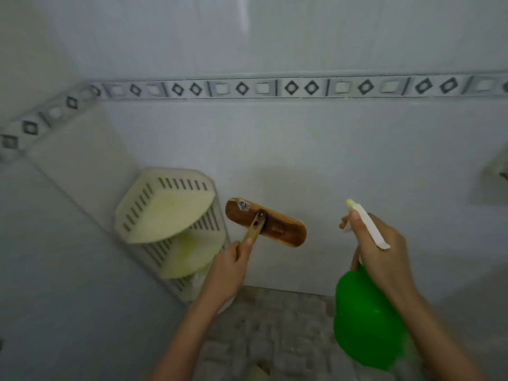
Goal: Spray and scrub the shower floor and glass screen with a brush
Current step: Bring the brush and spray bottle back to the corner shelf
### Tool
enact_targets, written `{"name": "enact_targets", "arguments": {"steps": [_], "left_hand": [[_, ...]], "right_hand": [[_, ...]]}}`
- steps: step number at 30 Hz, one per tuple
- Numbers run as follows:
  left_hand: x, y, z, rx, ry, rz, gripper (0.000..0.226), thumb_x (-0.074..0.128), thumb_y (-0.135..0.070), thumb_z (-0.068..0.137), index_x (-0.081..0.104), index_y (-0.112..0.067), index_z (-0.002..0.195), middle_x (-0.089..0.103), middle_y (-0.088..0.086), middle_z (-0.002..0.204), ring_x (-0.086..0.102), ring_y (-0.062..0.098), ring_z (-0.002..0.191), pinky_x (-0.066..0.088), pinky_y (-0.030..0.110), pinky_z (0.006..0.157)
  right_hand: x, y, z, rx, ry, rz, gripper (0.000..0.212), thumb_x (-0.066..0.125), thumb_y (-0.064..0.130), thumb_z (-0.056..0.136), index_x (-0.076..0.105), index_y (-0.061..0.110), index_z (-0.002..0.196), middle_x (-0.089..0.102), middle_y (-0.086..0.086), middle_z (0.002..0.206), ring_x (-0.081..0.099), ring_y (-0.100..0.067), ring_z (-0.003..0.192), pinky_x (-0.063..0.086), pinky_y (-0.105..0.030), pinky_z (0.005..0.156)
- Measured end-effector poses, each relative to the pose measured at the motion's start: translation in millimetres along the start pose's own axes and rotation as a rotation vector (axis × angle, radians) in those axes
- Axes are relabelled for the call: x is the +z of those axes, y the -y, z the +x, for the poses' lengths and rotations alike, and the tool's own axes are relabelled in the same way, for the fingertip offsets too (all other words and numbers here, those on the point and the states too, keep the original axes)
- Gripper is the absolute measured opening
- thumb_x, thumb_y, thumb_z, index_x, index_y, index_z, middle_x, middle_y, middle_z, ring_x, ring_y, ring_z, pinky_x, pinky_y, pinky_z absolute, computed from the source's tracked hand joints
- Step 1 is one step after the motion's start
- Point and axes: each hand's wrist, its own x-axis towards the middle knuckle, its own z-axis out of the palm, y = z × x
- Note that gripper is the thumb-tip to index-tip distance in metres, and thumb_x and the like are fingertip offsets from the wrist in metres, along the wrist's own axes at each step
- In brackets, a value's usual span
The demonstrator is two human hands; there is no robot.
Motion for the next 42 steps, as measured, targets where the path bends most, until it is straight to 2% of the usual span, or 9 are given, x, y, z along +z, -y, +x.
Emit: {"name": "enact_targets", "arguments": {"steps": [3, 6, 17, 22, 25, 28, 34, 39, 42], "left_hand": [[-28, 32, -26, -0.148, -0.139, -0.021, 0.053, 0.036, -0.054, 0.094, 0.053, -0.009, 0.074, 0.054, 0.001, 0.06, 0.054, 0.017, 0.059, 0.038, 0.032, 0.056], [-48, 68, -48, -0.262, -0.189, -0.013, 0.054, 0.036, -0.053, 0.093, 0.056, -0.005, 0.079, 0.055, 0.004, 0.066, 0.052, 0.017, 0.062, 0.037, 0.031, 0.058], [-61, 196, -33, -0.442, -0.082, 0.048, 0.026, 0.058, -0.039, 0.091, 0.056, -0.021, 0.072, 0.052, -0.01, 0.06, 0.045, -0.006, 0.05, 0.034, 0.012, 0.047], [-38, 252, 16, -0.521, -0.011, 0.002, 0.034, 0.056, -0.04, 0.092, 0.048, -0.021, 0.066, 0.056, -0.005, 0.069, 0.05, 0.0, 0.058, 0.036, 0.012, 0.051], [-28, 279, 47, -0.533, -0.021, 0.001, 0.037, 0.055, -0.044, 0.092, 0.044, -0.019, 0.067, 0.059, 0.003, 0.073, 0.055, 0.011, 0.064, 0.045, 0.025, 0.059], [-22, 301, 80, -0.526, -0.024, 0.012, 0.037, 0.053, -0.041, 0.093, 0.037, -0.021, 0.066, 0.05, -0.002, 0.065, 0.052, 0.015, 0.062, 0.037, 0.025, 0.055], [-9, 327, 130, -0.529, -0.014, 0.053, 0.032, 0.047, -0.045, 0.095, 0.043, -0.014, 0.086, 0.051, -0.003, 0.069, 0.055, 0.017, 0.069, 0.037, 0.025, 0.056], [-6, 343, 150, -0.501, 0.007, 0.131, 0.045, 0.041, -0.051, 0.095, 0.052, -0.011, 0.113, 0.066, 0.009, 0.096, 0.063, 0.024, 0.088, 0.05, 0.034, 0.071], [-2, 353, 159, -0.483, 0.021, 0.191, 0.052, 0.037, -0.053, 0.095, 0.047, -0.016, 0.13, 0.065, 0.008, 0.108, 0.061, 0.025, 0.099, 0.047, 0.032, 0.075]], "right_hand": [[41, 13, 11, -0.069, 0.176, 0.041, 0.062, 0.044, 0.061, 0.09, 0.068, 0.004, 0.09, 0.067, -0.031, 0.086, 0.056, -0.02, 0.033, 0.05, -0.028, 0.045], [79, 30, 22, -0.124, 0.285, 0.072, 0.047, 0.049, 0.044, 0.098, 0.069, 0.003, 0.092, 0.068, -0.03, 0.09, 0.056, -0.019, 0.033, 0.05, -0.037, 0.048], [233, 83, 90, -0.192, 0.514, 0.185, 0.042, 0.049, 0.045, 0.102, 0.071, 0.01, 0.094, 0.071, -0.024, 0.094, 0.059, -0.019, 0.038, 0.052, -0.025, 0.054], [314, 111, 123, -0.168, 0.618, 0.436, 0.021, 0.051, 0.038, 0.103, 0.071, 0.031, 0.098, 0.074, 0.004, 0.098, 0.057, -0.024, 0.054, 0.049, -0.039, 0.049], [362, 124, 132, -0.179, 0.68, 0.545, 0.018, 0.053, 0.032, 0.103, 0.071, 0.03, 0.104, 0.073, 0.0, 0.1, 0.058, -0.027, 0.065, 0.047, -0.035, 0.047], [409, 128, 138, -0.219, 0.725, 0.548, 0.021, 0.056, 0.029, 0.102, 0.072, 0.016, 0.106, 0.073, -0.01, 0.106, 0.053, -0.016, 0.043, 0.047, -0.027, 0.044], [465, 126, 150, -0.214, 0.746, 0.566, 0.009, 0.064, 0.033, 0.097, 0.071, 0.026, 0.096, 0.071, -0.021, 0.104, 0.052, -0.016, 0.04, 0.045, -0.025, 0.045], [488, 121, 158, -0.198, 0.711, 0.546, 0.035, 0.065, 0.033, 0.096, 0.072, 0.0, 0.105, 0.065, -0.031, 0.104, 0.049, -0.014, 0.039, 0.044, -0.024, 0.043], [490, 120, 159, -0.213, 0.729, 0.543, 0.024, 0.069, 0.031, 0.094, 0.073, 0.009, 0.103, 0.071, -0.022, 0.104, 0.052, -0.016, 0.043, 0.046, -0.025, 0.045]]}}
